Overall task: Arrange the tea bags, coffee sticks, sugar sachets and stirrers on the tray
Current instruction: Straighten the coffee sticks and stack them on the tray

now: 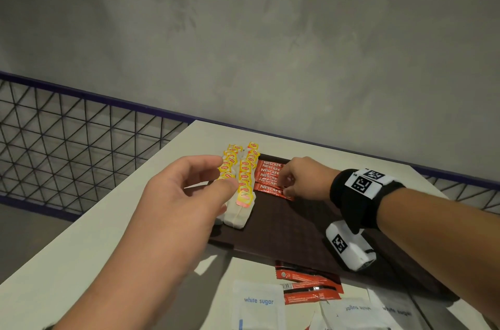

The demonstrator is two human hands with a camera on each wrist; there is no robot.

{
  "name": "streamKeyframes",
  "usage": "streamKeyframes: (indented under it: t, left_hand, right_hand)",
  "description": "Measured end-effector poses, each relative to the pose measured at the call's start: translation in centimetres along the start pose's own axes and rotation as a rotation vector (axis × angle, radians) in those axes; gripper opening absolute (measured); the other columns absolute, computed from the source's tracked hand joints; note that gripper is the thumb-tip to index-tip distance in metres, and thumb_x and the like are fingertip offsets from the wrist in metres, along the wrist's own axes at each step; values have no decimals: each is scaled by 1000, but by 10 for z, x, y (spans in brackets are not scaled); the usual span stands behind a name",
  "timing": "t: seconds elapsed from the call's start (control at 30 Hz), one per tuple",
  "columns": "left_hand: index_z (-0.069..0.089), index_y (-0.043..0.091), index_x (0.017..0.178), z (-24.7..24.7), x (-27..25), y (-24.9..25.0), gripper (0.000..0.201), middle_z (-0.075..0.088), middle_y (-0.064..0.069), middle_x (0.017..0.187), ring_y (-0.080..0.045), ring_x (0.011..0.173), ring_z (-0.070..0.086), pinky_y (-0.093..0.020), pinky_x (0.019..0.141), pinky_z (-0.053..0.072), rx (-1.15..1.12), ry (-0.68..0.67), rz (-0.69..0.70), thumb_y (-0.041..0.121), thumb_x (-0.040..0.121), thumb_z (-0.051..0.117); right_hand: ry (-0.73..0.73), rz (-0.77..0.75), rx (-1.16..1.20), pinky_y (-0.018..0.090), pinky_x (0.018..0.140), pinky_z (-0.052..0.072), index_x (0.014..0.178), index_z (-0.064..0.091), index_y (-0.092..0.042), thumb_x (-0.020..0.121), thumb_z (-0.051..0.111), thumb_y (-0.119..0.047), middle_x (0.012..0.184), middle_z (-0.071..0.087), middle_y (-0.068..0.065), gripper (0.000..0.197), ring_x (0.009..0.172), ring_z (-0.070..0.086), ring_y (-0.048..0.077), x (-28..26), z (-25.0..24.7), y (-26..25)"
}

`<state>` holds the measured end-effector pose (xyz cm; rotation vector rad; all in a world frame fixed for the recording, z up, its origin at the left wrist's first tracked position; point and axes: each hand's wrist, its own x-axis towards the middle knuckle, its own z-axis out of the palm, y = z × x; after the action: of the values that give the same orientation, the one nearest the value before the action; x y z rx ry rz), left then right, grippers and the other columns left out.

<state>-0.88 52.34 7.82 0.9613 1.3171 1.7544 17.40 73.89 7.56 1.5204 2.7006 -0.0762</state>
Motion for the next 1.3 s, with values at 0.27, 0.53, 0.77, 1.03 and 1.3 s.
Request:
streamKeyframes:
  t: [0.27,0.53,0.77,1.03,1.3]
  left_hand:
    - [78,26,98,2,-1,-1,21,77,10,92,-7,78,75,-45,92,59,-5,-9,-7,14,81,79]
    - [78,25,99,1,-1,0,22,77,7,95,-10,84,75,-41,90,60,-5,-7,-6,13,80,78]
    - [77,24,99,-2,-1,4,19,78,10,95,-9,86,76,-41,93,59,-10,-6,-14,14,83,77]
    - [76,21,103,-6,2,6,19,77,6,94,-7,85,75,-36,90,61,-18,25,-41,13,86,77]
    - [73,20,109,-9,2,11,24,72,-2,107,-8,86,72,-35,87,61,-55,36,-50,12,87,77]
  right_hand:
    - [72,-30,-12,34,90,55,112,76,-20,96,67,-34,112,71,0,23,100,64,16,6,3,2]
    - [58,5,-20,33,88,56,117,74,-16,100,60,-28,115,72,3,25,100,65,17,8,3,1]
    - [-40,-92,-71,32,72,57,98,73,-11,97,56,-18,91,70,6,19,82,65,21,-21,-10,-42]
    - [-387,-157,-311,27,68,51,122,65,-5,101,45,-8,103,66,10,29,86,61,23,-51,-13,-81]
    - [-340,-182,-427,37,89,59,132,61,-7,101,49,-13,111,70,11,34,97,67,27,-46,-9,-89]
